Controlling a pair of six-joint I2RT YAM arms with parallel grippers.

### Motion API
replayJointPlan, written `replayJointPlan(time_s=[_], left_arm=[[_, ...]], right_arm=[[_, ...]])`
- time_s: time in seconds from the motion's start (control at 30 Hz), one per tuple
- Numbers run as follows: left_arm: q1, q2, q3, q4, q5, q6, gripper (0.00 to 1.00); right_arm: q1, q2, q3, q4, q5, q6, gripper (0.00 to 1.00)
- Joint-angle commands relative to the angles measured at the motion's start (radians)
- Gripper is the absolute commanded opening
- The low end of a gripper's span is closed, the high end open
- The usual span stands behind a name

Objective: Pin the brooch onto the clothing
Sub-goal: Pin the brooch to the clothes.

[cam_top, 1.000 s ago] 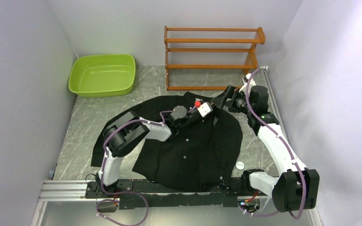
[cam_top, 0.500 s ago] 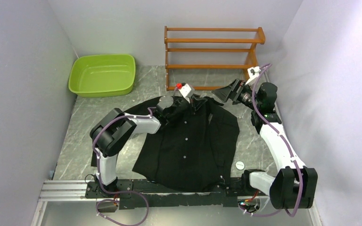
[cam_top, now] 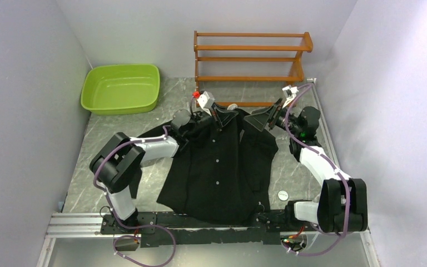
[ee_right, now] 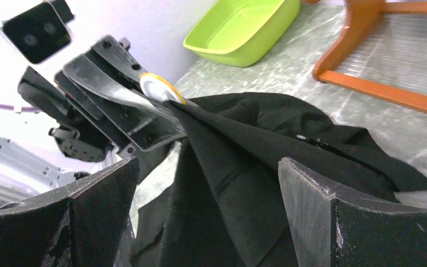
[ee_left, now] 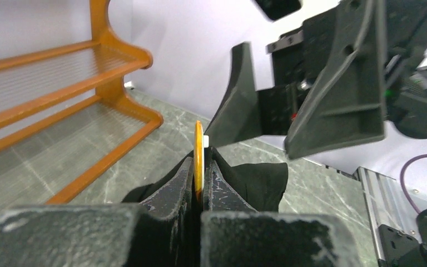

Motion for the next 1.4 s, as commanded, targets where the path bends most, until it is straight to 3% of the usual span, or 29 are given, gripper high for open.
replayJointPlan(time_s=[0.0,0.3,0.53,0.73,0.93,1.0,1.17,1.37], left_arm=[[-0.002,-0.092,-0.014,0.046,0.037,-0.016,0.03],[-0.002,-0.155,-0.053,0.056,0.084,-0.030,0.03],[-0.002,-0.191,-0.071,0.072,0.110,-0.041,0.03],[-0.002,-0.225,-0.091,0.091,0.125,-0.053,0.03],[-0.001,-0.263,-0.101,0.097,0.135,-0.056,0.03],[-0.002,-0.275,-0.103,0.100,0.136,-0.056,0.03],[-0.002,-0.294,-0.103,0.087,0.142,-0.048,0.03],[-0.001,-0.297,-0.101,0.097,0.150,-0.062,0.03]], right_arm=[[0.052,0.039,0.039,0.164,-0.109,0.002,1.00],[0.149,-0.010,0.101,0.172,-0.152,-0.079,0.93],[0.144,-0.013,0.098,0.247,-0.130,-0.034,0.88],[0.116,0.046,0.083,0.578,-0.165,0.192,0.86],[0.092,0.232,0.157,1.049,-0.212,0.599,0.71],[0.095,0.274,0.185,1.064,-0.225,0.640,0.69],[0.132,0.258,0.166,1.010,-0.233,0.574,0.74],[0.173,0.308,0.199,1.064,-0.248,0.631,0.61]])
